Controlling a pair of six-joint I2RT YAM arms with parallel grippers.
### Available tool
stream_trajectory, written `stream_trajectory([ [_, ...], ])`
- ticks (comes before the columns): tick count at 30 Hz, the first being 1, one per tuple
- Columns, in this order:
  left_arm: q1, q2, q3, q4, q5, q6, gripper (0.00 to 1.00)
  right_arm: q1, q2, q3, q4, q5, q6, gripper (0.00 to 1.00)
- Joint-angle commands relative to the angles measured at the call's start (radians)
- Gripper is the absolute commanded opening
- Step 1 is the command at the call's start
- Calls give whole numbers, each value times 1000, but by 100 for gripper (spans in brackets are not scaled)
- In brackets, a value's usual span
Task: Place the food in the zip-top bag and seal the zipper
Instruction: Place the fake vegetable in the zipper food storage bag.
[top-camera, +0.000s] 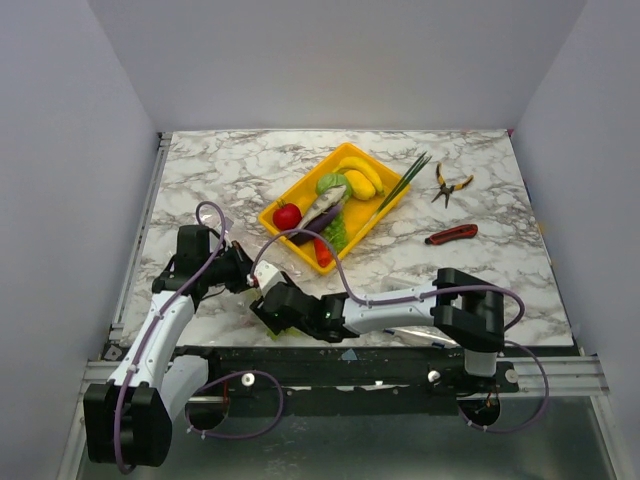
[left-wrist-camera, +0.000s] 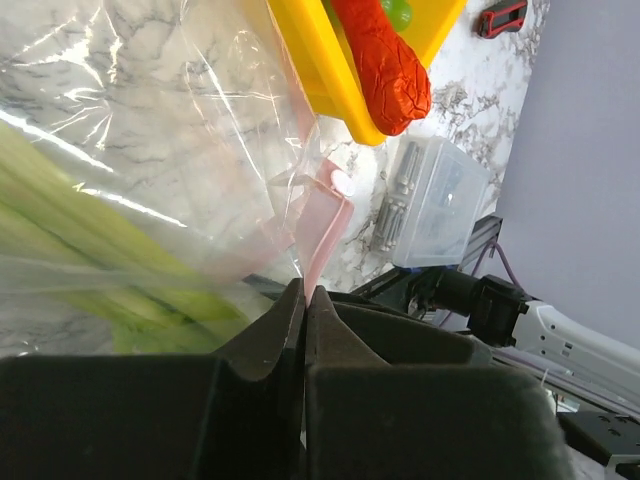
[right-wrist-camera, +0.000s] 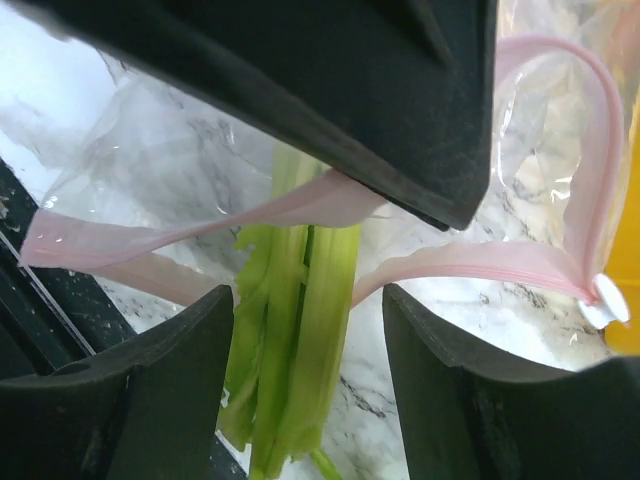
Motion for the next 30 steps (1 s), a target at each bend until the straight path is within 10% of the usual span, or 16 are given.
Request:
stream_trajectory([
  [1, 3, -9, 28, 21, 28, 13, 0, 7, -12, -39, 154, 100, -73, 64],
  [18, 4, -10, 67, -2, 25, 25, 0, 17, -298, -220, 114, -117, 132, 59],
  [30, 4, -27, 39, -9, 37, 25, 0, 15, -29, -177, 410, 60, -88, 52],
])
